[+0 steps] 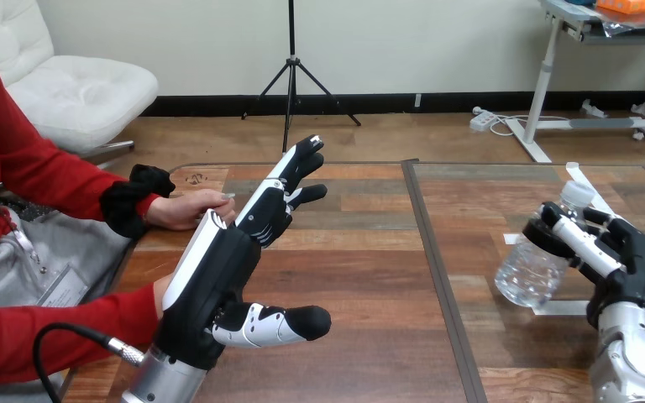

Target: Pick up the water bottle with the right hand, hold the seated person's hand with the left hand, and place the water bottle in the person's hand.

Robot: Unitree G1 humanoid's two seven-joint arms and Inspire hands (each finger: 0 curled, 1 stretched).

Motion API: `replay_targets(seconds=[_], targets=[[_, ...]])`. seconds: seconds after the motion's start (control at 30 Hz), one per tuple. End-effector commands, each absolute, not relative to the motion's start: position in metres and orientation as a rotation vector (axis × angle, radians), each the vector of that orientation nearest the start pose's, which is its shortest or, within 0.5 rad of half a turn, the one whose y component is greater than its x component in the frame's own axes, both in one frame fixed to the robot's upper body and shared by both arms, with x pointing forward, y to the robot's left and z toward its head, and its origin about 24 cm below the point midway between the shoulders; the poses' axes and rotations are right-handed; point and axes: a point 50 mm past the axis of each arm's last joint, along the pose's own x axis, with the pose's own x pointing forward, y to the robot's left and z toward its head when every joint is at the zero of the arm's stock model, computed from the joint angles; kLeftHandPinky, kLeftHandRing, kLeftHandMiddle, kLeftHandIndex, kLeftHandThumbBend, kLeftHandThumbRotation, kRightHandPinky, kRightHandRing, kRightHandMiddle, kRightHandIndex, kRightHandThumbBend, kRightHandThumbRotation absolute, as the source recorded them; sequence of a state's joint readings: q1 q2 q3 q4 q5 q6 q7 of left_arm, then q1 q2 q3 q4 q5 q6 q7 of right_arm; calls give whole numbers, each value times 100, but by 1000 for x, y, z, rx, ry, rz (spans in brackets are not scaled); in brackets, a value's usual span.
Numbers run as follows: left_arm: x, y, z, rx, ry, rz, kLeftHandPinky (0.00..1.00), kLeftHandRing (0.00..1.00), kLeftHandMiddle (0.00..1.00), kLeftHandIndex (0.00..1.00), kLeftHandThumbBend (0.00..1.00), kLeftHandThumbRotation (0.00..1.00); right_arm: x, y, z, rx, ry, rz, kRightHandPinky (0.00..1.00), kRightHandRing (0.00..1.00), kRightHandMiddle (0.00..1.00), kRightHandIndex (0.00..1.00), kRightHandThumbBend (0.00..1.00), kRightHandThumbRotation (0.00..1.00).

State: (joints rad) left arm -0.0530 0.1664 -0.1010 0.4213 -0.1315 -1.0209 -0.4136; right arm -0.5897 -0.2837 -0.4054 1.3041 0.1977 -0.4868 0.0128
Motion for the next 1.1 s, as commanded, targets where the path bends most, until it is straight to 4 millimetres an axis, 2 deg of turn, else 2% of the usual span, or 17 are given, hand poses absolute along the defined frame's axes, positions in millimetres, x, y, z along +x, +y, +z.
replay_targets(seconds=[0.0,0.57,1.07], targets=[[240,142,67,164,-716,-472,87,96,100,96,100,69,334,-256,33,150,-59,-350,35,41,46,44,83,0],[242,143,67,171,-706,-464,88,96,99,96,100,64,336,-232,44,189,-172,-234,31,38,46,43,81,0],[242,151,74,326,-699,-433,84,93,96,95,100,63,328,-205,60,178,-286,-123,30,36,43,41,73,0]])
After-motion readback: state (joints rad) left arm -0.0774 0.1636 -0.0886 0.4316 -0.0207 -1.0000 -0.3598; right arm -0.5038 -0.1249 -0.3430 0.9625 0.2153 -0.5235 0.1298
